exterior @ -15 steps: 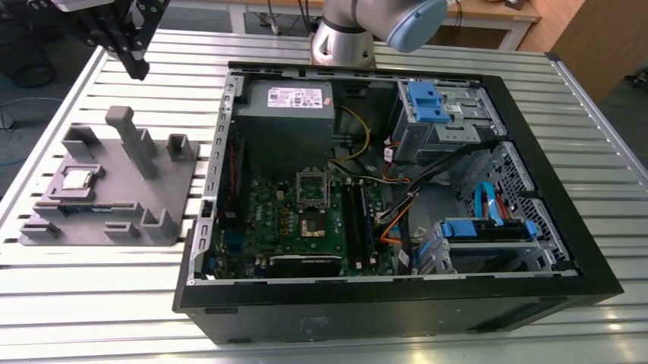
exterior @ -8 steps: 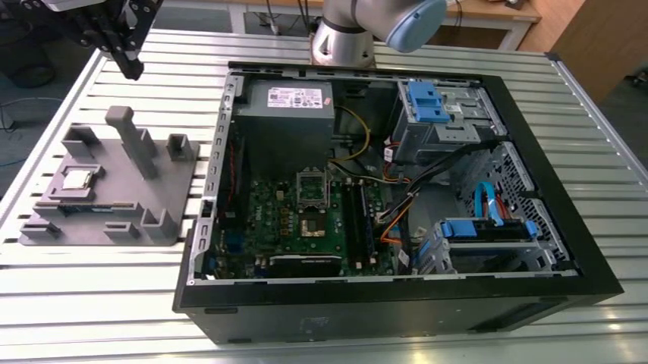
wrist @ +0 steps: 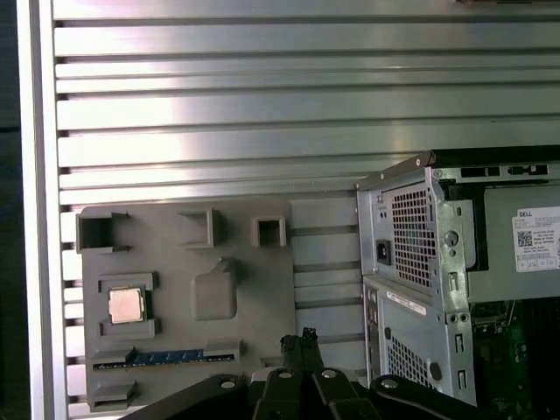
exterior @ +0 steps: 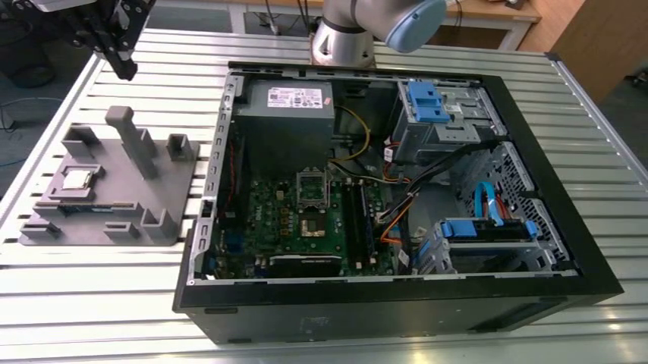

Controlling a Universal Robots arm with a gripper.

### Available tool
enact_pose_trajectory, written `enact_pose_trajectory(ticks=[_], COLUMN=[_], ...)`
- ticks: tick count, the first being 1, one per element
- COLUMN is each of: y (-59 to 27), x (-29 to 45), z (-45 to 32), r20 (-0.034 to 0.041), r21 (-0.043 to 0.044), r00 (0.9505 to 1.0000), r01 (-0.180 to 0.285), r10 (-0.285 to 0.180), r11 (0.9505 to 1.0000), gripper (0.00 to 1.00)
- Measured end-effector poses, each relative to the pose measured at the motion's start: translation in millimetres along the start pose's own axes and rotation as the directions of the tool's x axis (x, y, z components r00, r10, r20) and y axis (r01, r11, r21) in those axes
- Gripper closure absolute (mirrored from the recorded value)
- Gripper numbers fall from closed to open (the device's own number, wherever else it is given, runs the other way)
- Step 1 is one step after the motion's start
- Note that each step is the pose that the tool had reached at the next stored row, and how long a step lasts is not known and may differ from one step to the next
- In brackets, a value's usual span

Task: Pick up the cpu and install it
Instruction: 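Reach for the cpu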

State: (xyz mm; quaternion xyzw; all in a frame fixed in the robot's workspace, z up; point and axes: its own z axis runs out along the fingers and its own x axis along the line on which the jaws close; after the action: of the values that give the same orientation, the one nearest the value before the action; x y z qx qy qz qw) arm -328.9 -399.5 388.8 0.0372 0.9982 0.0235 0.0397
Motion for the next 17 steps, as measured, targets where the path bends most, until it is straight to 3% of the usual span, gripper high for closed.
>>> enact_pose_trajectory(ticks=[17], y=[-2.0], x=[27.0], z=[-0.6], r20=[-0.0001], r21=[0.0001], r00=[1.0000], r01=[0.000], r10=[0.000], r11=[1.0000], gripper=[0.89])
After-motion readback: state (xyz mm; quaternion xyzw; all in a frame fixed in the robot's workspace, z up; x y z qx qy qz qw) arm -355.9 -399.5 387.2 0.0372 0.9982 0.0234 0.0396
